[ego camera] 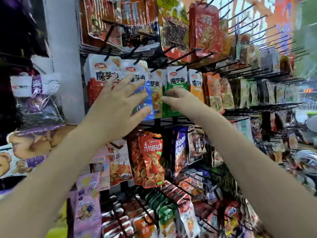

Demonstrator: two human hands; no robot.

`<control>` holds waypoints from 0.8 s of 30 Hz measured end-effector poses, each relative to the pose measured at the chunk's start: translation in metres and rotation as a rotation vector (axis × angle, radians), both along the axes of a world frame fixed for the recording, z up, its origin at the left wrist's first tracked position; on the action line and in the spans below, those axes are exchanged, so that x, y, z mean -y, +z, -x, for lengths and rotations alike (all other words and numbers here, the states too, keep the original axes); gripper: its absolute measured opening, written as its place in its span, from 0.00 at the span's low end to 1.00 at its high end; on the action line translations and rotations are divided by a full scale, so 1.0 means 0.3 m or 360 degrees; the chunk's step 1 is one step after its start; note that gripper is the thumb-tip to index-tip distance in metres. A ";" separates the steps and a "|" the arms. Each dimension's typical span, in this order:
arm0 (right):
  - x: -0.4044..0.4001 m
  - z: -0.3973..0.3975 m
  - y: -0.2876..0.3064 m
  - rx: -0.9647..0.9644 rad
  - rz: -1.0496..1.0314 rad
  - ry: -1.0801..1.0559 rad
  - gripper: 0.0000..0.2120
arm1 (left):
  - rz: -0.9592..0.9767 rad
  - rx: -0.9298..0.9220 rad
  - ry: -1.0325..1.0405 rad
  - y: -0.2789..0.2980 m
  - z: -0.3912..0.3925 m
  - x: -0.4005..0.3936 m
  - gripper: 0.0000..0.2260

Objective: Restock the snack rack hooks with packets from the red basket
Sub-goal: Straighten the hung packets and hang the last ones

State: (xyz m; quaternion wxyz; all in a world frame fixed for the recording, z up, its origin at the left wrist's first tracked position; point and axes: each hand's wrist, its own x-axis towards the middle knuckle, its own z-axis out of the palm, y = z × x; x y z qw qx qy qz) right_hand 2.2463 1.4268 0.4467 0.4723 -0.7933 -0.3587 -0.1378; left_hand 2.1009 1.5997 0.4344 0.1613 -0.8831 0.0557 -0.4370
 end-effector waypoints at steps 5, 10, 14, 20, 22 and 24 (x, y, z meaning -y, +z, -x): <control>-0.008 -0.116 0.017 0.0031 0.0164 0.0157 0.35 | -0.0076 0.0058 0.0294 0.010 -0.065 0.068 0.30; -0.027 -0.220 -0.001 -0.0064 0.0292 0.0414 0.37 | -0.0008 0.0202 0.0470 -0.041 -0.089 0.146 0.34; -0.087 -0.263 -0.010 -0.0139 0.0183 0.0585 0.39 | 0.0079 0.0130 0.0651 -0.067 -0.088 0.179 0.41; -0.156 -0.348 0.011 -0.0444 -0.0063 0.0937 0.66 | 0.0094 0.0082 0.0754 -0.074 -0.081 0.198 0.43; -0.139 -0.333 0.027 -0.0512 -0.0068 0.0984 0.64 | 0.0107 0.0069 0.0743 -0.077 -0.079 0.198 0.42; -0.135 -0.327 0.038 -0.0520 -0.0039 0.1001 0.66 | 0.0126 0.0066 0.0734 -0.077 -0.075 0.196 0.43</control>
